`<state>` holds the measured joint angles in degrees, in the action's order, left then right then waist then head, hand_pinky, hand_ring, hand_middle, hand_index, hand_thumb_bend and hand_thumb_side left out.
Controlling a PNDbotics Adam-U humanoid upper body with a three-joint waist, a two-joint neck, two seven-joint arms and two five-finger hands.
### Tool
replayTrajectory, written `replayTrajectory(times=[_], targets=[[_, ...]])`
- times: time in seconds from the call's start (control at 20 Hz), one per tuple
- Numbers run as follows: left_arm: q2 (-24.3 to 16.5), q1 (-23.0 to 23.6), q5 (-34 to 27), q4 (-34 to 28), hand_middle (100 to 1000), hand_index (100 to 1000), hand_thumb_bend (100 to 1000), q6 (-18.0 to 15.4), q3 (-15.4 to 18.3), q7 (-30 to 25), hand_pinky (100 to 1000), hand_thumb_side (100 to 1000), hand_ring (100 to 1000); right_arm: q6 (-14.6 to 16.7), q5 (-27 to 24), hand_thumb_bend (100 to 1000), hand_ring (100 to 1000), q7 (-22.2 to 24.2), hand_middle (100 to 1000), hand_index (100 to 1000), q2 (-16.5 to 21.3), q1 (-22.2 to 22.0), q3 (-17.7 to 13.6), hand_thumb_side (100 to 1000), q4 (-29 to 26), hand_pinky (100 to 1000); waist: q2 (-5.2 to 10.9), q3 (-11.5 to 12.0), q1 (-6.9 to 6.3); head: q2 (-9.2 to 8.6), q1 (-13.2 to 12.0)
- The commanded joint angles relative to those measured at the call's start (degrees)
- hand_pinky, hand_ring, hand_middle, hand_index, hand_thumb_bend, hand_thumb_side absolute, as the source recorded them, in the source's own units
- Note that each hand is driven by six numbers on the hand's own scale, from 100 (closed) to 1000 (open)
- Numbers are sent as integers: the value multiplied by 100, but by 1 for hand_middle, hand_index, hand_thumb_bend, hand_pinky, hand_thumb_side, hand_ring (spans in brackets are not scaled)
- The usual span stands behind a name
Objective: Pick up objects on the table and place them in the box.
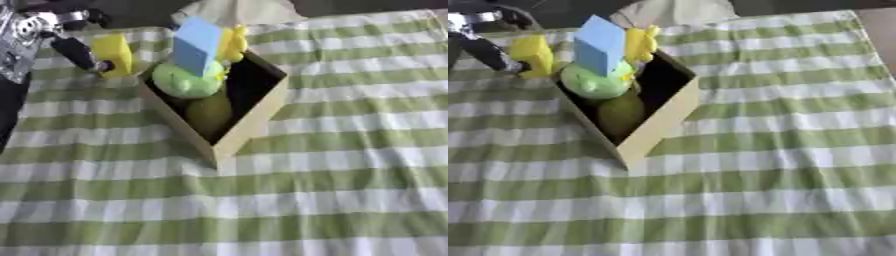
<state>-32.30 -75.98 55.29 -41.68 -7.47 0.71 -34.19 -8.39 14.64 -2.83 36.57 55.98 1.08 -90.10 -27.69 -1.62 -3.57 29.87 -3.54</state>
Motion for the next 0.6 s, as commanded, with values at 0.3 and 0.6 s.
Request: replayTrajectory(times=[0.3,0.6], targets=[[-176,-86,80,-6,874,952,433,1,69,134,962,161,1000,-11,-86,100,873,-31,728,787,110,162,-67,544,-35,950,37,-50,-45,-146,-69],[-185,-70,53,43,865,950,400,36,85,165,959,161,1000,-25,-104,100,873,-57,728,786,119,184,-82,556,-28,950,-40,-95,-48,-197,-120]])
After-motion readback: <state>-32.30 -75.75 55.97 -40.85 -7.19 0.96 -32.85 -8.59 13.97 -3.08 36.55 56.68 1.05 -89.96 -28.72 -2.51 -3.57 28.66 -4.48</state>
